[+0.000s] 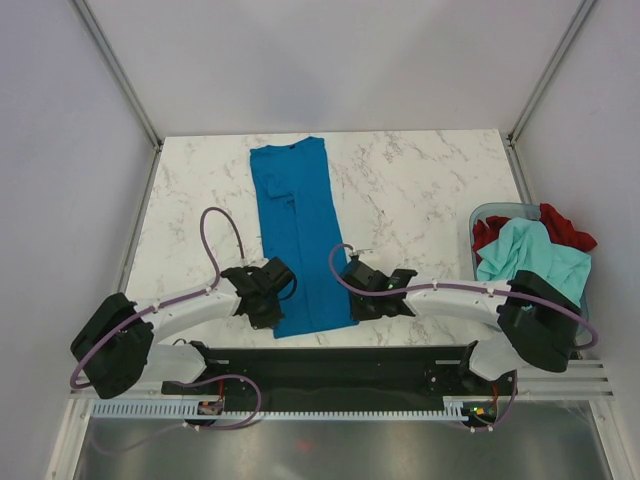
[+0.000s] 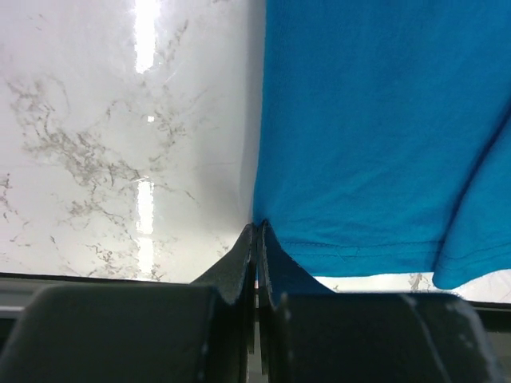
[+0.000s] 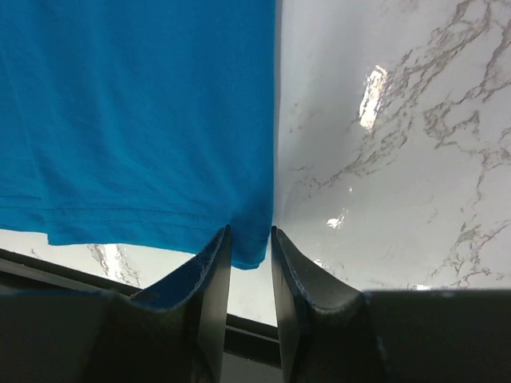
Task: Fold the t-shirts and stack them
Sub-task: Fold the tshirt
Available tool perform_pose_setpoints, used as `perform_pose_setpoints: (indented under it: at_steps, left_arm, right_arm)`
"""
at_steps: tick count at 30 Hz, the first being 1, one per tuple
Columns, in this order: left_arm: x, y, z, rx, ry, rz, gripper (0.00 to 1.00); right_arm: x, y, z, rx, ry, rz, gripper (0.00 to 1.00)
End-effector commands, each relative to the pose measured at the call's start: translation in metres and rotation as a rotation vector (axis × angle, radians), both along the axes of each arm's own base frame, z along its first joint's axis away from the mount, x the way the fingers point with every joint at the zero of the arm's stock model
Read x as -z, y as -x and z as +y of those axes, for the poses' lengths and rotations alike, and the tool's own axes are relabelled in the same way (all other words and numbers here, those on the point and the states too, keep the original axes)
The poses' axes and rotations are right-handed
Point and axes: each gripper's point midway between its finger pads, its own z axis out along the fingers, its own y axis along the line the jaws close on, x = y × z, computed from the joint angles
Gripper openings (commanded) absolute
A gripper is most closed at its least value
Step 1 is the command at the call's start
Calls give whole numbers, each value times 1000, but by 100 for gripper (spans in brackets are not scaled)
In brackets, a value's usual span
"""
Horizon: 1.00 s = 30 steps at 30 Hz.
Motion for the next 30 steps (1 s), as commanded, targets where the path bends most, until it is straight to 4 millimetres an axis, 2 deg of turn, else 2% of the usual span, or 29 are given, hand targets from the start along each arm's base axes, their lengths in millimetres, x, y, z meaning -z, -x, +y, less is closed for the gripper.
perform_pose_setpoints:
  at_steps: [1, 5, 6, 9, 10, 17, 23, 30]
  left_arm:
    - [1, -1, 20, 6, -77, -24, 2]
    - [0, -1, 20, 9, -72, -28, 2]
    - [0, -1, 21, 10, -75, -28, 2]
    - [-1, -2, 24, 8, -86, -30, 2]
    - [0, -2, 27, 5, -95, -25, 2]
    - [1, -2, 33, -3, -118, -22, 2]
    - [-4, -1, 26, 6, -83, -18, 2]
    - [-6, 9, 25, -16, -37, 0, 2]
  right_arm:
    - [-3, -6, 12, 17, -9, -33, 34]
    - [1, -1, 12, 6, 11, -33, 26]
    - [1, -1, 12, 9, 14, -36, 18]
    - [-2, -2, 2, 36, 46, -58, 4]
    - [-1, -2, -3, 40, 67, -63, 3]
    - [-1, 2, -10, 53, 73, -66, 3]
    - [-3, 3, -7, 46, 69, -77, 3]
    - [1, 7, -15, 92, 67, -81, 0]
